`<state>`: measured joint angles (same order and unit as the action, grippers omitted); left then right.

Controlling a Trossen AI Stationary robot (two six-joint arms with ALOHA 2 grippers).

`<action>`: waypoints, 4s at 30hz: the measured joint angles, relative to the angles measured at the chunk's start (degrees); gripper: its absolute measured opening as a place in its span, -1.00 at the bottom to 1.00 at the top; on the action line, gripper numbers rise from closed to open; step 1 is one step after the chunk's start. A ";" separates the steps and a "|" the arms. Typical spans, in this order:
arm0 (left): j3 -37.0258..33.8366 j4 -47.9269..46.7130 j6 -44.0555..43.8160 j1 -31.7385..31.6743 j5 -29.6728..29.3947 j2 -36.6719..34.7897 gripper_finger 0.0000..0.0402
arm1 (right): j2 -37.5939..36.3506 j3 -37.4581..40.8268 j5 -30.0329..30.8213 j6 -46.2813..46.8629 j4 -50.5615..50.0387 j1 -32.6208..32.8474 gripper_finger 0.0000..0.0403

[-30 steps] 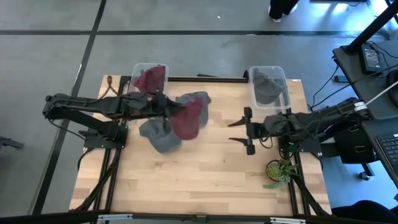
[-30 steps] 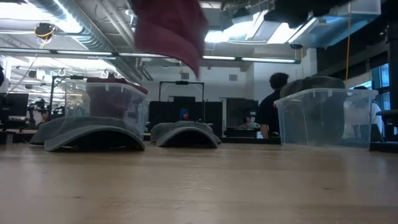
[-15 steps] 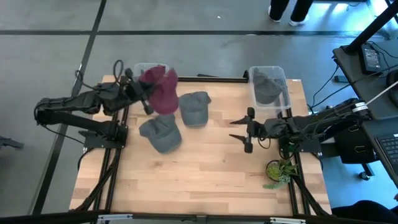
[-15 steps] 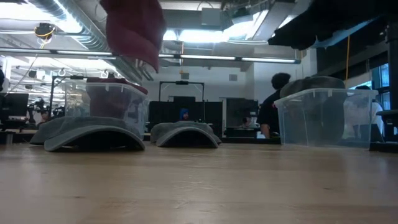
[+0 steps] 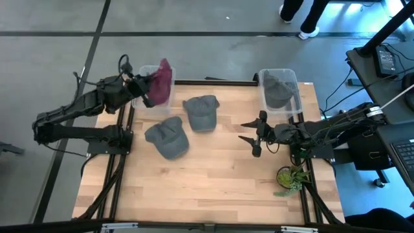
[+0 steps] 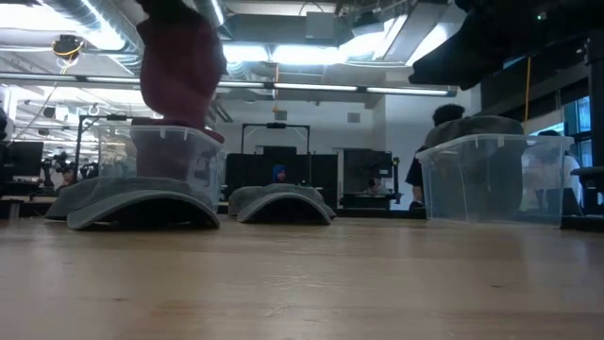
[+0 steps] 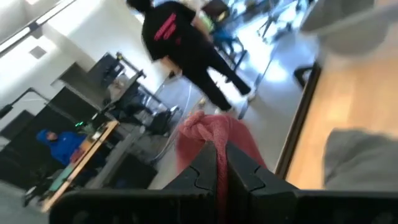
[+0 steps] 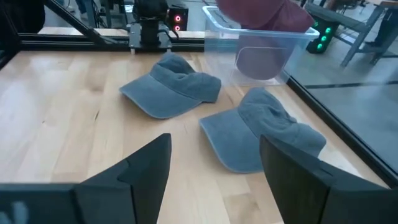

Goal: Pick & Place hat
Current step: Put the red cap into the left transparent bin, then put the top gray cap into the right transparent bin

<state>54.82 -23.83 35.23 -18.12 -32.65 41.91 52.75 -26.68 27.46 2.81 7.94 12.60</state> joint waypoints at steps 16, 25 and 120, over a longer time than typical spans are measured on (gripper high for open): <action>-8.77 9.70 8.90 -16.29 12.61 1.66 -0.98 | 0.00 0.00 0.02 -0.24 1.66 -0.07 0.21; -14.12 12.63 5.18 -18.77 23.72 2.86 -0.98 | 0.00 0.00 0.02 -0.24 1.64 -0.07 0.21; -15.07 32.23 -33.26 7.99 12.26 26.60 -0.18 | 0.01 -0.07 -0.04 4.52 -0.51 -4.50 0.21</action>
<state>39.75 8.40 1.97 -10.13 -20.39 68.52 52.76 -26.74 27.42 7.33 7.43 8.10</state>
